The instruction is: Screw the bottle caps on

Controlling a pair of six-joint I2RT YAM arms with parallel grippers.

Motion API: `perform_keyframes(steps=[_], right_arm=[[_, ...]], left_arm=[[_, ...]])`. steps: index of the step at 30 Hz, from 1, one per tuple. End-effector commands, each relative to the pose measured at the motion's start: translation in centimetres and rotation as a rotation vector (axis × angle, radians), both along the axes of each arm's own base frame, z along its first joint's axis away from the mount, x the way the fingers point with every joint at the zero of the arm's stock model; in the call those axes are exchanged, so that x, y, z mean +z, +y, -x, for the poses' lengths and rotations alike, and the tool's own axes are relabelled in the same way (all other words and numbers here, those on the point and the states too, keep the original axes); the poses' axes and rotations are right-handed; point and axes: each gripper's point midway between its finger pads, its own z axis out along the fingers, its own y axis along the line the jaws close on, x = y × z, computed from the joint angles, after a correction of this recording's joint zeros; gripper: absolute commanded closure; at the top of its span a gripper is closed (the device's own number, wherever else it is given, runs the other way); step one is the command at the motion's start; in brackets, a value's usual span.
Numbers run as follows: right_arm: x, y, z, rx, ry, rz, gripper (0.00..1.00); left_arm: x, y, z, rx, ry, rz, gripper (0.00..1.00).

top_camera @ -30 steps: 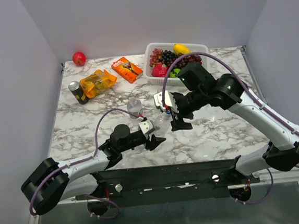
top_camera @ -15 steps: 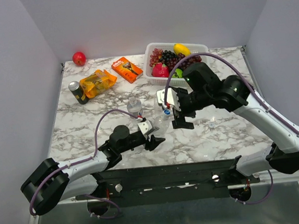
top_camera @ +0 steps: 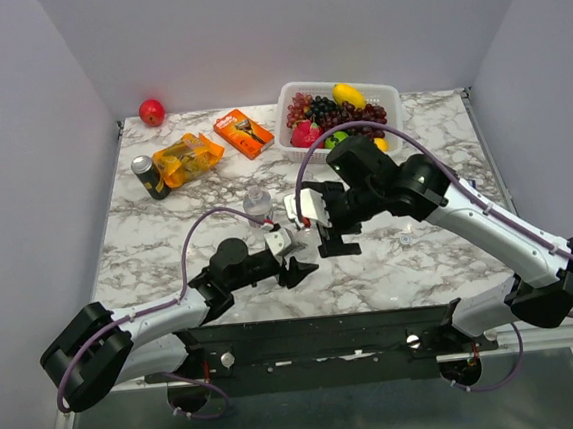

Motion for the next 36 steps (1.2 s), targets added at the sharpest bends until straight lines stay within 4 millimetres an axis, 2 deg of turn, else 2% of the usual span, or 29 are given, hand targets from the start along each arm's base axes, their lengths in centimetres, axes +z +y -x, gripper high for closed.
perform_keyframes(steps=[1, 13, 17, 26, 31, 36], right_arm=[[-0.9, -0.2, 0.5, 0.03, -0.019, 0.02, 0.0], [-3.2, -1.2, 0.5, -0.008, 0.01, 0.095, 0.0], [-3.9, -1.9, 0.5, -0.031, 0.016, 0.131, 0.0], [-4.4, -2.4, 0.7, -0.047, 0.041, 0.165, 0.0], [-4.1, -3.5, 1.5, -0.049, 0.062, 0.185, 0.0], [-4.4, -5.1, 3.5, -0.041, 0.125, 0.214, 0.0]], left_arm=[[2.7, -0.5, -0.8, 0.012, -0.017, 0.077, 1.0], [4.0, 0.1, -1.6, 0.052, 0.009, 0.128, 1.0], [4.1, 0.2, -1.2, 0.027, -0.015, 0.129, 1.0], [4.0, 0.5, -1.1, 0.032, -0.035, 0.125, 1.0], [3.7, 1.1, -2.0, 0.076, -0.014, 0.128, 1.0], [3.7, 1.2, -2.4, 0.09, -0.017, 0.122, 1.0]])
